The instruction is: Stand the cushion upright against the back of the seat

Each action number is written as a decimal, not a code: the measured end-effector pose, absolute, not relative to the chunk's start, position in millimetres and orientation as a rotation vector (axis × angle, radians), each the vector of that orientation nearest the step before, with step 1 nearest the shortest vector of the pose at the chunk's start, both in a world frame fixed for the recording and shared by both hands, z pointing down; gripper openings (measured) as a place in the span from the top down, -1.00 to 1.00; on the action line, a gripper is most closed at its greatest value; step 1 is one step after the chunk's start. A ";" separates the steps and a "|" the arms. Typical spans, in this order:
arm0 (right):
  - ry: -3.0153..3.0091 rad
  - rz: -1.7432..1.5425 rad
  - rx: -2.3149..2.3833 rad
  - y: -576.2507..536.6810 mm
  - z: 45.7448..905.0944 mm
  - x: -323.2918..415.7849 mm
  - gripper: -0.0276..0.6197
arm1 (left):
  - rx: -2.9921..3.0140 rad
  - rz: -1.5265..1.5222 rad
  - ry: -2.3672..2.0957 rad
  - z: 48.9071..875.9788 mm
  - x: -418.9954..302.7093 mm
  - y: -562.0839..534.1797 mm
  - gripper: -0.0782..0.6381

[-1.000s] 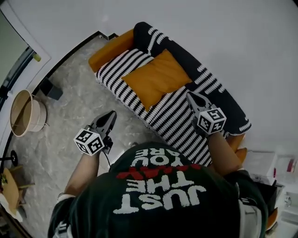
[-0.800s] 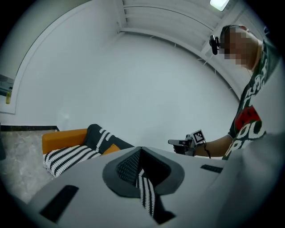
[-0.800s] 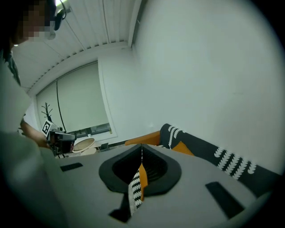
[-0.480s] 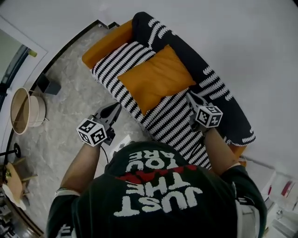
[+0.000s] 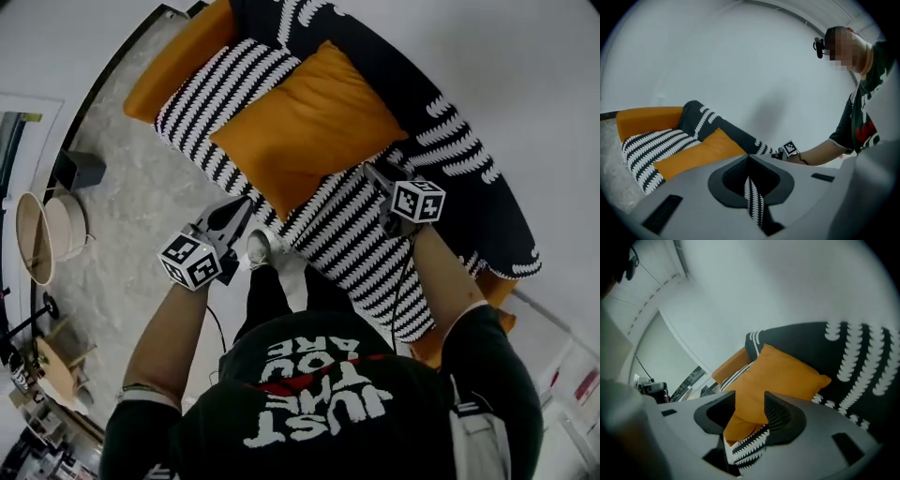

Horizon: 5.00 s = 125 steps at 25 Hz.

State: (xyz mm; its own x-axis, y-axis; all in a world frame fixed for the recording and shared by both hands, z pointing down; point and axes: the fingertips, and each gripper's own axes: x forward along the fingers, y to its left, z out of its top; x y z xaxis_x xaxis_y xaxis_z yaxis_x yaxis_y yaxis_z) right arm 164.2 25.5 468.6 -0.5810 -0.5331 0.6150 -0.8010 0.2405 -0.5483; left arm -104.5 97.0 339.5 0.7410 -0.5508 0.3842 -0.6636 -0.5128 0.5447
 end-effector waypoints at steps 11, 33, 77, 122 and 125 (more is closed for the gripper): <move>-2.032 1.802 1.296 17.4 646.8 121.6 -0.30 | 2.152 0.224 -0.740 477.9 -127.8 96.1 0.75; -2.255 1.943 1.300 -25.5 633.3 117.6 0.52 | 2.074 0.042 -0.765 460.4 -102.9 98.7 0.75; -2.967 0.611 0.226 -61.2 146.9 -36.3 0.80 | 2.280 -0.225 -1.306 151.6 -169.9 102.0 0.75; -2.402 0.778 0.995 -437.1 488.9 -66.6 0.73 | 1.927 -0.145 -1.213 339.1 -359.3 -77.4 0.75; -2.280 0.759 1.098 -449.5 509.1 -58.9 0.68 | 1.924 -0.146 -1.211 343.4 -357.7 -80.4 0.75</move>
